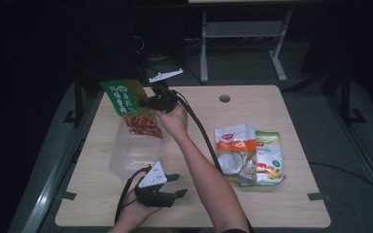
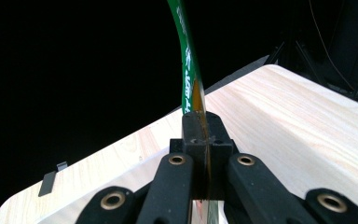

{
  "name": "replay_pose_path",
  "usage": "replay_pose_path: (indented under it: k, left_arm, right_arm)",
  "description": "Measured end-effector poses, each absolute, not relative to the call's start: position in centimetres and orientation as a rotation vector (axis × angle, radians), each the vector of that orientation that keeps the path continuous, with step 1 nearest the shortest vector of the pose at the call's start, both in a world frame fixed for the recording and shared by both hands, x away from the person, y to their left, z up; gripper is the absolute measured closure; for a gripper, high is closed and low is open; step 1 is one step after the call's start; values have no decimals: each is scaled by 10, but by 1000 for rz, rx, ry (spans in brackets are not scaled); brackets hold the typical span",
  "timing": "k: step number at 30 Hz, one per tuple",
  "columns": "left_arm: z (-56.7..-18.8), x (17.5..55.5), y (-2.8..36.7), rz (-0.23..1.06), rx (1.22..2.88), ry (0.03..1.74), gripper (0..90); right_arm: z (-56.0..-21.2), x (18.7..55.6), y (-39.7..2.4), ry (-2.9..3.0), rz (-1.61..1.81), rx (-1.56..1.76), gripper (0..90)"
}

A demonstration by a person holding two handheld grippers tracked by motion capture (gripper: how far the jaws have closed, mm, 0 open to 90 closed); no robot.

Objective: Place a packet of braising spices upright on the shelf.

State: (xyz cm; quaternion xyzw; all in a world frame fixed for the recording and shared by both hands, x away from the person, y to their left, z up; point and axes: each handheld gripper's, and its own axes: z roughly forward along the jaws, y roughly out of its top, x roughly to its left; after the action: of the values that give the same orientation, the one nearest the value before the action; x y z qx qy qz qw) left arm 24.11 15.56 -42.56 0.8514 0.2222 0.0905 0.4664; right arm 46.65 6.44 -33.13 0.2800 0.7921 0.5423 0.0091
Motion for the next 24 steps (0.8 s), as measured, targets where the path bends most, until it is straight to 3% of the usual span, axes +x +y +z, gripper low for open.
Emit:
replay_pose_path:
  k: [24]
  left_arm:
    - [-425, 243, 158, 232, 2078, 566, 439]
  right_arm:
    - [-358, 476, 50, 2493, 1602, 948, 890]
